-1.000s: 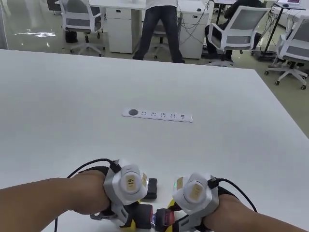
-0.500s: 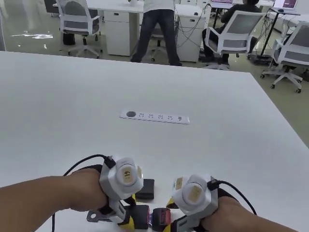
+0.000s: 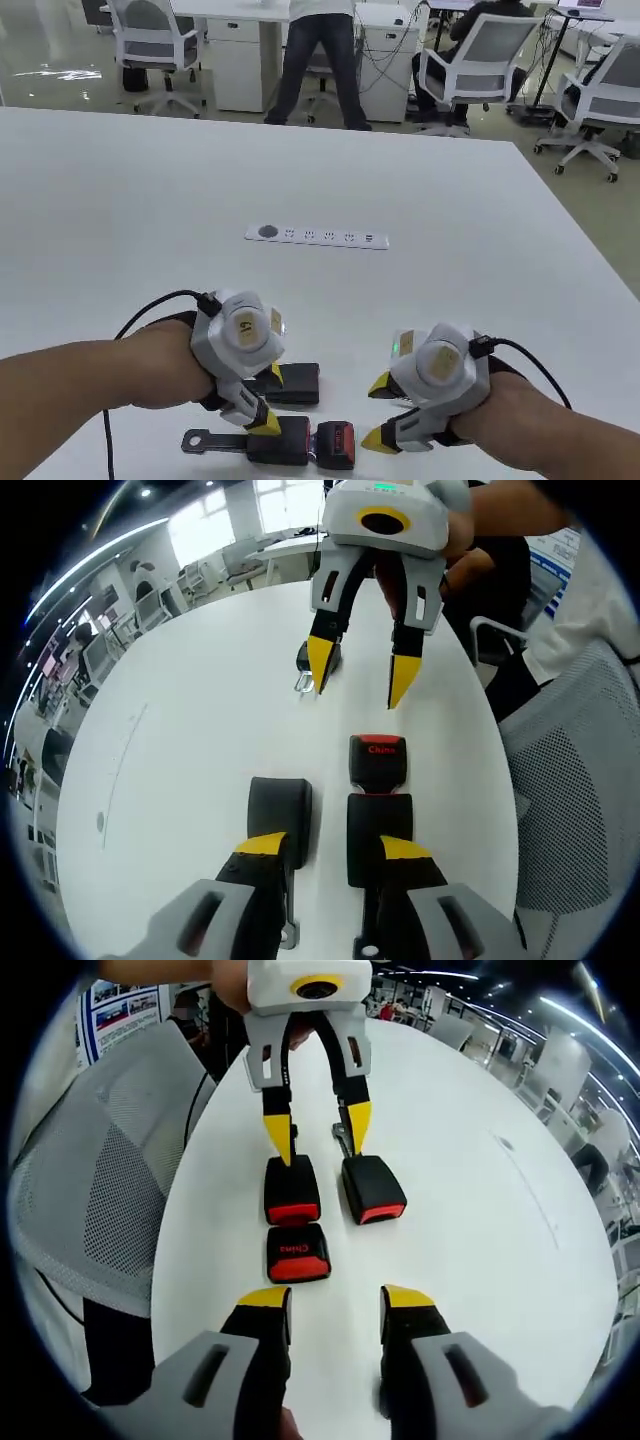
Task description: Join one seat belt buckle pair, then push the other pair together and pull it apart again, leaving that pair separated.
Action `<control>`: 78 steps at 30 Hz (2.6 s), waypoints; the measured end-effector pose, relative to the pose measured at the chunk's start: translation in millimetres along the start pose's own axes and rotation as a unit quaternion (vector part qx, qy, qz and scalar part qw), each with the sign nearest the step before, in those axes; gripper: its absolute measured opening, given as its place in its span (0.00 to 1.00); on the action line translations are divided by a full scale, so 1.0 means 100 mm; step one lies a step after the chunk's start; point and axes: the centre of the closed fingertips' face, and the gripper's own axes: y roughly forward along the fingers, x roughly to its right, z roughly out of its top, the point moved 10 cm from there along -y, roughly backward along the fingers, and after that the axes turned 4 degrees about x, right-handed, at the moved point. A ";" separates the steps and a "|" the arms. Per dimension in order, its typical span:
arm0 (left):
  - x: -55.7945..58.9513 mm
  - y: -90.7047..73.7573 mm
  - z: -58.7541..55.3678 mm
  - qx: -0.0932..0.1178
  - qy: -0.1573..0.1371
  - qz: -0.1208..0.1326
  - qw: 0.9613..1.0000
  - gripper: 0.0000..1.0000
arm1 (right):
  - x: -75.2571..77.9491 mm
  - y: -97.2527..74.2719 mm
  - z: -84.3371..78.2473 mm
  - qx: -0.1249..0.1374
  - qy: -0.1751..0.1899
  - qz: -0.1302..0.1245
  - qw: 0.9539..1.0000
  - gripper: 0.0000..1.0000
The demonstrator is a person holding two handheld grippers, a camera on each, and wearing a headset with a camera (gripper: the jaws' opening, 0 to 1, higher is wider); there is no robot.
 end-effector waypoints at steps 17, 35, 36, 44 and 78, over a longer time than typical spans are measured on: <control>-0.35 0.19 -0.02 -0.017 0.004 0.006 1.000 0.40 | 0.48 -0.26 -0.56 -0.046 0.018 -0.035 0.998 0.34; -0.46 0.45 -0.08 -0.039 0.035 -0.040 0.998 0.36 | 0.58 -0.21 -0.82 -0.086 0.037 -0.020 0.995 0.33; -0.47 0.46 -0.09 -0.039 0.034 -0.041 0.998 0.36 | 0.58 -0.18 -0.86 -0.096 0.031 -0.015 0.995 0.34; -0.41 0.43 -0.04 -0.041 0.033 -0.041 0.998 0.34 | 0.69 -0.22 -0.84 -0.077 0.048 0.010 0.996 0.33; -0.49 0.49 -0.08 -0.060 0.000 -0.047 0.997 0.33 | 0.62 0.18 -0.38 -0.062 0.019 0.033 0.997 0.33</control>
